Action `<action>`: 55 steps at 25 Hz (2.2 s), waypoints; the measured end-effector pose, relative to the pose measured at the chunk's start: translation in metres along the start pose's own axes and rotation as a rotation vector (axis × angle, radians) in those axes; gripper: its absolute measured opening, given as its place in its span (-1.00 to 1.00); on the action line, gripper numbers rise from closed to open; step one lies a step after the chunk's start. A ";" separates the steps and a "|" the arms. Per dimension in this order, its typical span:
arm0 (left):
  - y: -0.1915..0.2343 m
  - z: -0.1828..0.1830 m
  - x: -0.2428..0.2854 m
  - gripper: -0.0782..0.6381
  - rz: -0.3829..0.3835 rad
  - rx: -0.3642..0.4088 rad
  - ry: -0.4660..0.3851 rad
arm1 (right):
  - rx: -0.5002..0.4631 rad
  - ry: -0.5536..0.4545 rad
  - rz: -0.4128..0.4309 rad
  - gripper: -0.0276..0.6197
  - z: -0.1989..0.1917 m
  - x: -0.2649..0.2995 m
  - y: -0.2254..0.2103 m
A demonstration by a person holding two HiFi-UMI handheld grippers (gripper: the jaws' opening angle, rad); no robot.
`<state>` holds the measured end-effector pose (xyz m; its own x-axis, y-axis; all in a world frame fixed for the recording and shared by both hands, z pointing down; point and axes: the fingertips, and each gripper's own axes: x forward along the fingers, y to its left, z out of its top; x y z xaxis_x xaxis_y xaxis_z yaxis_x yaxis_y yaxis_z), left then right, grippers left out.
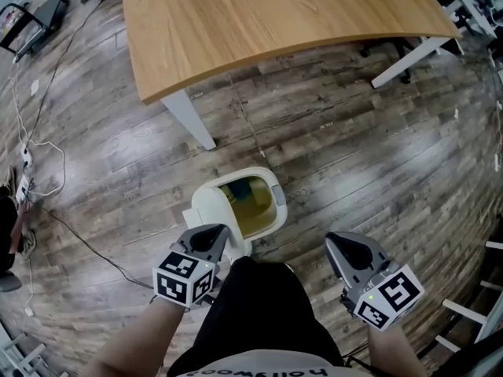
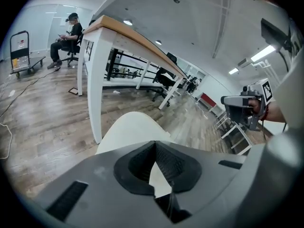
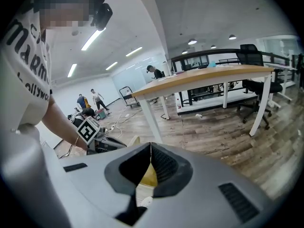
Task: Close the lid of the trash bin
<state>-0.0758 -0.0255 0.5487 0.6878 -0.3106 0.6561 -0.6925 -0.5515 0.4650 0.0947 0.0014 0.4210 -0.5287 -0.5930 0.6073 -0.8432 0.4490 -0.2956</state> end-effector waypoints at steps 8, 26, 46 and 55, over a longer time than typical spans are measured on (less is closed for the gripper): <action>-0.002 0.001 0.008 -0.76 -0.021 0.026 0.028 | -0.051 0.006 0.017 -0.88 0.005 0.006 0.008; -0.010 -0.002 0.028 -0.76 0.170 -0.088 -0.021 | -0.064 0.044 0.137 -0.88 -0.008 -0.006 -0.043; -0.019 -0.003 0.077 -0.76 0.221 -0.140 -0.027 | -0.059 0.083 0.180 -0.88 -0.041 -0.011 -0.093; -0.021 -0.006 0.093 -0.76 0.235 -0.154 -0.033 | -0.047 0.100 0.183 -0.88 -0.066 -0.015 -0.107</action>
<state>0.0017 -0.0377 0.6038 0.5091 -0.4428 0.7381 -0.8572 -0.3377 0.3887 0.1996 0.0064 0.4922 -0.6582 -0.4303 0.6178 -0.7274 0.5749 -0.3746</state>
